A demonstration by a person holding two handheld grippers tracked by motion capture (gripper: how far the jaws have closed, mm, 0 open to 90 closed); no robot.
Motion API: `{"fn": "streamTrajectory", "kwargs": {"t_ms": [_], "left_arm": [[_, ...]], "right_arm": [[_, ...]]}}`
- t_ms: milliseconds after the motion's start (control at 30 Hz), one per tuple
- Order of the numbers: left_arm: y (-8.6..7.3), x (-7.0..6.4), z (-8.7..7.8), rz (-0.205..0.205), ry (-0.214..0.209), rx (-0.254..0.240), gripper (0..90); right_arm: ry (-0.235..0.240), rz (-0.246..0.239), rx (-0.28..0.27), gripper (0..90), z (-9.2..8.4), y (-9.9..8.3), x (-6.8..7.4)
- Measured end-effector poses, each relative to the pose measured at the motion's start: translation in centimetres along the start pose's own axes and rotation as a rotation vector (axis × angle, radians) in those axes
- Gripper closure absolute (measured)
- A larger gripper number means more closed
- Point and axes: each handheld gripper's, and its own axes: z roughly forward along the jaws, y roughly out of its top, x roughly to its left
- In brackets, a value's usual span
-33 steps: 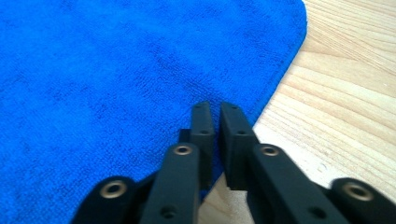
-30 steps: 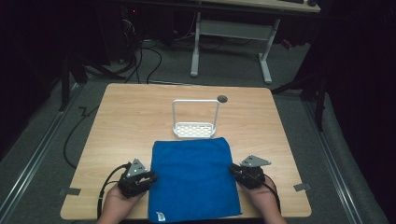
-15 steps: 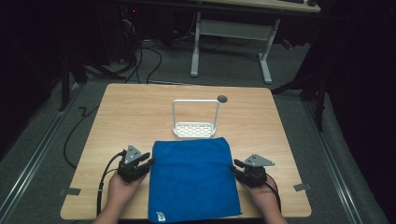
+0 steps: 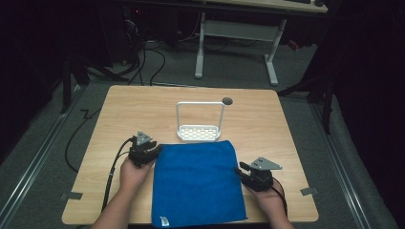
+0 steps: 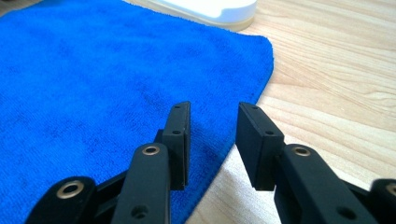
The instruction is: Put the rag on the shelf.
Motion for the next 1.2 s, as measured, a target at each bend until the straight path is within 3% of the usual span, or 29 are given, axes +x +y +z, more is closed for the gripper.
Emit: {"fn": "streamTrajectory", "kwargs": {"t_ms": [267, 367, 500, 533, 800, 1000, 1200], "left_arm": [[0.1, -0.1, 0.7, 0.002, -0.009, 0.069, 63.4], [0.1, -0.5, 0.7, 0.028, 0.004, 0.071, 61.2], [0.1, -0.8, 0.7, 0.049, 0.016, 0.076, 61.5], [0.1, -0.8, 0.8, 0.051, 0.017, 0.074, 61.8], [0.2, -0.8, 0.9, 0.054, 0.02, 0.071, 65.6], [0.2, -0.8, 0.9, 0.054, 0.02, 0.072, 66.5], [0.2, -0.6, 0.9, 0.036, 0.017, 0.071, 68.9]], "right_arm": [[-0.021, 0.017, -0.043, 64.2, 0.4, 1.0, 0.0], [-0.035, 0.063, -0.054, 65.0, 1.3, 2.4, -0.7], [-0.053, 0.096, -0.039, 65.7, 2.5, 3.5, -1.8], [-0.063, 0.115, -0.011, 66.4, 3.6, 4.0, -2.6], [-0.09, 0.139, 0.064, 67.0, 7.6, 5.4, -4.3], [-0.085, 0.144, 0.101, 67.2, 8.9, 5.5, -4.4], [-0.087, 0.135, 0.111, 67.4, 9.0, 5.2, -4.5]]}}
